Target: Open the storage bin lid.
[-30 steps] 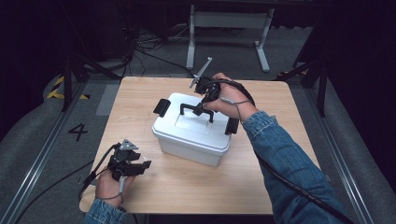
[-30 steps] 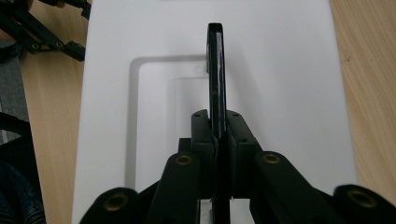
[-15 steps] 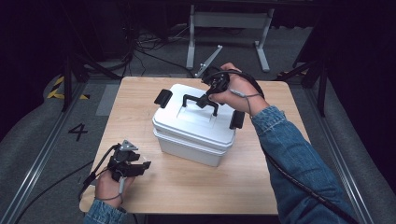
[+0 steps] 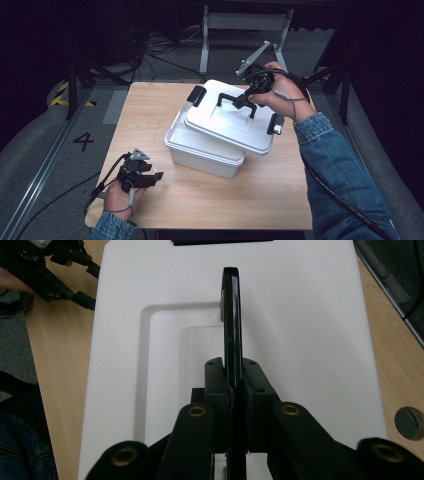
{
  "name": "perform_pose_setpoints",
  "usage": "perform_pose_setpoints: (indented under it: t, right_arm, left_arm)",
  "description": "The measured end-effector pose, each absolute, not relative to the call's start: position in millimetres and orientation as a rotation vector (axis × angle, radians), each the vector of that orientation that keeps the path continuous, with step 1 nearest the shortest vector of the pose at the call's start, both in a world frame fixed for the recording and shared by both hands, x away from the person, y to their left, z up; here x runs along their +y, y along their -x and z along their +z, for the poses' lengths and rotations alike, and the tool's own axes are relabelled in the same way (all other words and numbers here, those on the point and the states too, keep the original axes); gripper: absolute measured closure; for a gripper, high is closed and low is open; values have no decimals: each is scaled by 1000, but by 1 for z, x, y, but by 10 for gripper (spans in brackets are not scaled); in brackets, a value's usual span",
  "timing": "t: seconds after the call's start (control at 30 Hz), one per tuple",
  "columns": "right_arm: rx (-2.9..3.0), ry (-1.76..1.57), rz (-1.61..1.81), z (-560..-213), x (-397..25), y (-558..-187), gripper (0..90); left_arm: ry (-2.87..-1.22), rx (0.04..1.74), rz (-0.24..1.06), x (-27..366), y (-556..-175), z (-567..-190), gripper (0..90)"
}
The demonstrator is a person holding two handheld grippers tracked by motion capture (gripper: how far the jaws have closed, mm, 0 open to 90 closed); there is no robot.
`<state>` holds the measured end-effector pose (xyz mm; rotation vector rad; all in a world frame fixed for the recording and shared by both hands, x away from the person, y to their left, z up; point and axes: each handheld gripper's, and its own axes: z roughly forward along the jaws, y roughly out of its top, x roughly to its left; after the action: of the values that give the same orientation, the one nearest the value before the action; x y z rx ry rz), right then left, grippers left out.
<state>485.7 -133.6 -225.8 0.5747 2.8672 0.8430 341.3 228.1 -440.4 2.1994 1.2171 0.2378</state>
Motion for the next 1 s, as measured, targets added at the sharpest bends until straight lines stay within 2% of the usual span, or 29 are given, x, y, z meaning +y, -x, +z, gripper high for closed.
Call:
perform_pose_setpoints:
  t: [1.0]
  right_arm:
    - [2702,-924,852,-225,-270,-490,844]
  left_arm:
    - [-2234,1221,220,225,-342,-444,440]
